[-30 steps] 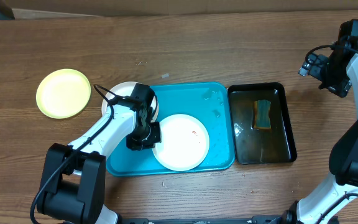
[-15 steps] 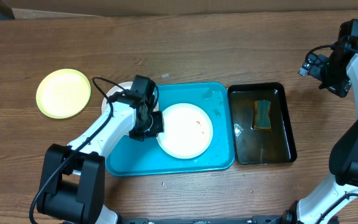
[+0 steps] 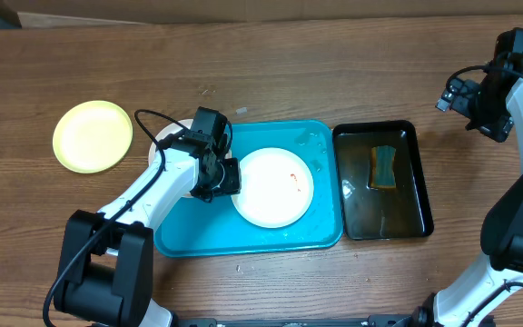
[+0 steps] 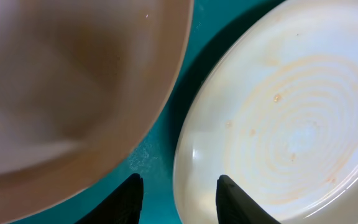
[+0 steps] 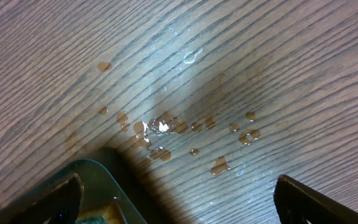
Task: Clean dirty plates on tray and stack at the side
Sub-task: 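Hold the white plate rim steady with the left gripper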
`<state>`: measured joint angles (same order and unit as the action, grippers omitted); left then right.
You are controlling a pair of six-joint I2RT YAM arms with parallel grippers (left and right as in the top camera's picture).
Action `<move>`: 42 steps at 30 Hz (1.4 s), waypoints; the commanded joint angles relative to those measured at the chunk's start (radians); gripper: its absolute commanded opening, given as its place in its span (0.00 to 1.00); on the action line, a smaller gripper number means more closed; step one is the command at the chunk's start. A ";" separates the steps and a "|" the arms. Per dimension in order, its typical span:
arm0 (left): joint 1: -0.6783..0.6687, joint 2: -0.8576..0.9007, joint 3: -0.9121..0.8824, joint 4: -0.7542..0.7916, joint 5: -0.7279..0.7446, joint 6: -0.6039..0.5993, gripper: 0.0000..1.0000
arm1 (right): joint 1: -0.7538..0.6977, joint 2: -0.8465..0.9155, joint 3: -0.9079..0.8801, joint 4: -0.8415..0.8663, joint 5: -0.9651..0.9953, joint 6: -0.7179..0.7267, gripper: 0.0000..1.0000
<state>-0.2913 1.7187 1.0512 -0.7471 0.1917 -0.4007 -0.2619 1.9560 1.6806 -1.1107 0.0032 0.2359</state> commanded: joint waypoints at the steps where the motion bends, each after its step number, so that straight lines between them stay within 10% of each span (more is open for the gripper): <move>1: -0.027 0.006 0.017 -0.027 0.012 0.011 0.40 | -0.002 -0.007 0.023 0.005 -0.005 0.003 1.00; 42: -0.180 0.054 0.016 -0.013 -0.147 -0.157 0.14 | -0.001 -0.007 0.023 0.029 -0.114 0.004 1.00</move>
<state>-0.4717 1.7660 1.0512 -0.7650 0.0574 -0.5484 -0.2619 1.9560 1.6806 -1.0744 -0.0002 0.2359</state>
